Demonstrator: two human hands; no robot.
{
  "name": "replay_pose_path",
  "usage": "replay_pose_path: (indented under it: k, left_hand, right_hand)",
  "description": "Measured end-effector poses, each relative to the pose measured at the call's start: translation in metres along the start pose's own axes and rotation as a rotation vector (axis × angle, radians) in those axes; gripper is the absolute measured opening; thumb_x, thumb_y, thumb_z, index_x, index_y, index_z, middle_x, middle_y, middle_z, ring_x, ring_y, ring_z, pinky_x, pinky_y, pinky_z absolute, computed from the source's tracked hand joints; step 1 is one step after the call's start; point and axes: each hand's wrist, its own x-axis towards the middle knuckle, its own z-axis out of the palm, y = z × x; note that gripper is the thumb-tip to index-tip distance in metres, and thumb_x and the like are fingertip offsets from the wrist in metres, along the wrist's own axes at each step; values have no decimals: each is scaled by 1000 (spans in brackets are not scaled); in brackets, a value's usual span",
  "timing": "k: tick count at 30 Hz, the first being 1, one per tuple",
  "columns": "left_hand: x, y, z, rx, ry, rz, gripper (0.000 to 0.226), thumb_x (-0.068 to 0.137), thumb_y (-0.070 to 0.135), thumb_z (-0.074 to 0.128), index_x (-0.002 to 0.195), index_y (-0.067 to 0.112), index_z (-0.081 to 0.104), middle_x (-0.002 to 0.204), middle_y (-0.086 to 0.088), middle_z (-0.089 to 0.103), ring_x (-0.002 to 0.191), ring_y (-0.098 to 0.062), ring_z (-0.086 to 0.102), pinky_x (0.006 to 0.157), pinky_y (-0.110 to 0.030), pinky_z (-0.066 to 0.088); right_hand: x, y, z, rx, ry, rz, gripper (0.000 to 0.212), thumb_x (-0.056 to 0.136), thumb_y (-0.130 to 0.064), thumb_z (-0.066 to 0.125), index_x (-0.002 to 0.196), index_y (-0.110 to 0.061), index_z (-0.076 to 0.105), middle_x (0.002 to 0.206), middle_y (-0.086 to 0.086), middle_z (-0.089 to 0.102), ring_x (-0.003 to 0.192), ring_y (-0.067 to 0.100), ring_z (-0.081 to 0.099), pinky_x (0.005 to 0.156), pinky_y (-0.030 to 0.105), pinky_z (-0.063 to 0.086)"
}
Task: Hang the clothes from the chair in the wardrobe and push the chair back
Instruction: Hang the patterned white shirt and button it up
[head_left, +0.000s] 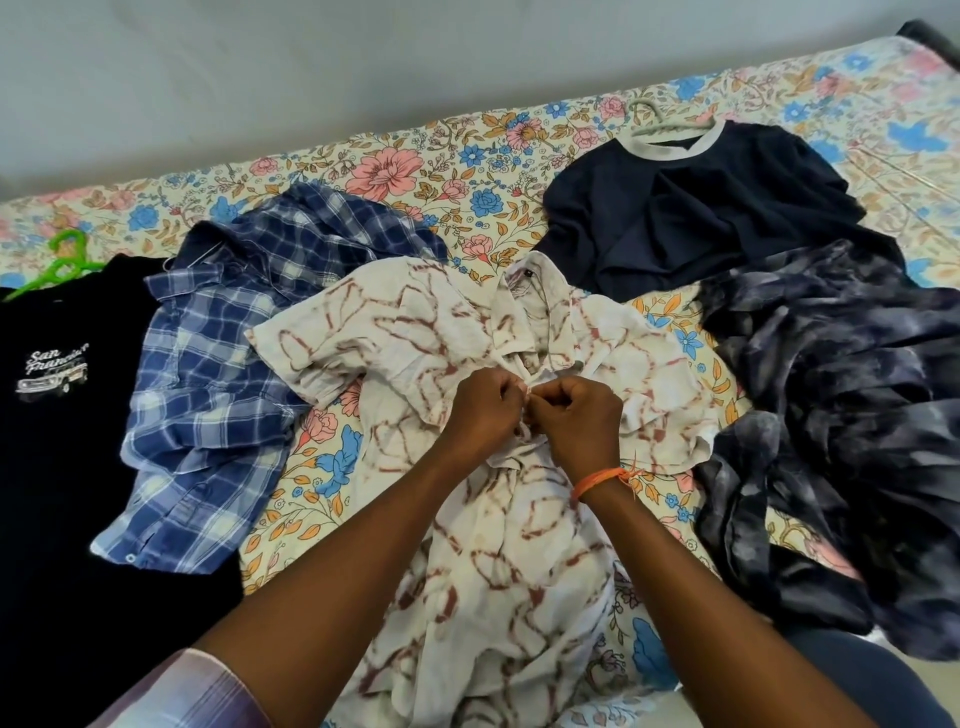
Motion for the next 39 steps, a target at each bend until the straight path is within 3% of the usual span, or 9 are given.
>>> replay_pose_path:
  k: [3,7,10,15,20,26,29,33,39]
  left_hand:
    - [2,5,3,77,-27,17,26,97,14,50,74,10,63,69,-1,61,65,-18,59,62,-29,44]
    - [7,1,2,49,-53,-9,31,92,12,55,61,9,58,61,-12,62,61,-33,64,61,-45,55]
    - [3,-2,8,28,-23,-35,33,89,10,56,56,9,54,53,-9,55,59,-37,62,59,-48,54]
    - [-13,2,19,63,107,5,38,90,9,55,52,16,54,53,2,56,53,-14,55,54,-29,42]
    - [-9,6,20,228,124,31,35,90,19,52,58,7,59,56,-2,56,52,-15,52,51,-31,38]
    - [-9,15,20,-569,24,-350,37,89,5,51,53,9,47,41,-2,42,38,-15,40,42,-22,34]
    - [-2,4,18,-140,43,-161,32,88,11,56,56,10,52,50,-2,50,48,-19,49,51,-37,44]
    - [-2,1,27,714,167,131,12,90,10,52,95,13,61,94,-9,63,87,-29,62,71,-38,46]
    - [3,50,86,805,-23,578,26,65,-4,65,87,11,63,84,-12,61,78,-36,60,60,-39,43]
  right_hand:
    - [1,0,-4,129,-14,116,8,76,-6,77,73,-14,77,66,1,73,63,17,71,67,42,61]
    - [0,-14,-13,581,-108,522,3,81,1,74,81,3,72,74,23,71,66,29,71,65,40,62]
    - [1,-12,-14,626,-141,668,8,82,0,74,82,6,70,68,21,69,58,27,67,57,36,61]
    - [-2,-2,-3,-41,24,184,25,74,-10,64,52,0,58,49,13,56,51,29,55,53,39,49]
    - [-1,-3,0,-60,51,150,28,80,-7,61,53,-12,53,50,-6,49,50,8,44,52,23,33]
    - [7,-1,-6,623,-56,549,12,86,-1,64,75,3,69,59,13,63,49,19,57,54,32,53]
    - [6,10,-5,549,-139,562,12,88,-4,65,77,0,68,61,12,63,55,22,57,57,33,53]
    - [3,12,-13,-151,-61,206,17,80,-8,65,66,-17,61,72,-2,64,70,13,55,65,26,40]
    - [33,15,-97,-239,189,113,13,78,-11,67,65,-9,66,70,4,67,69,19,61,65,32,50]
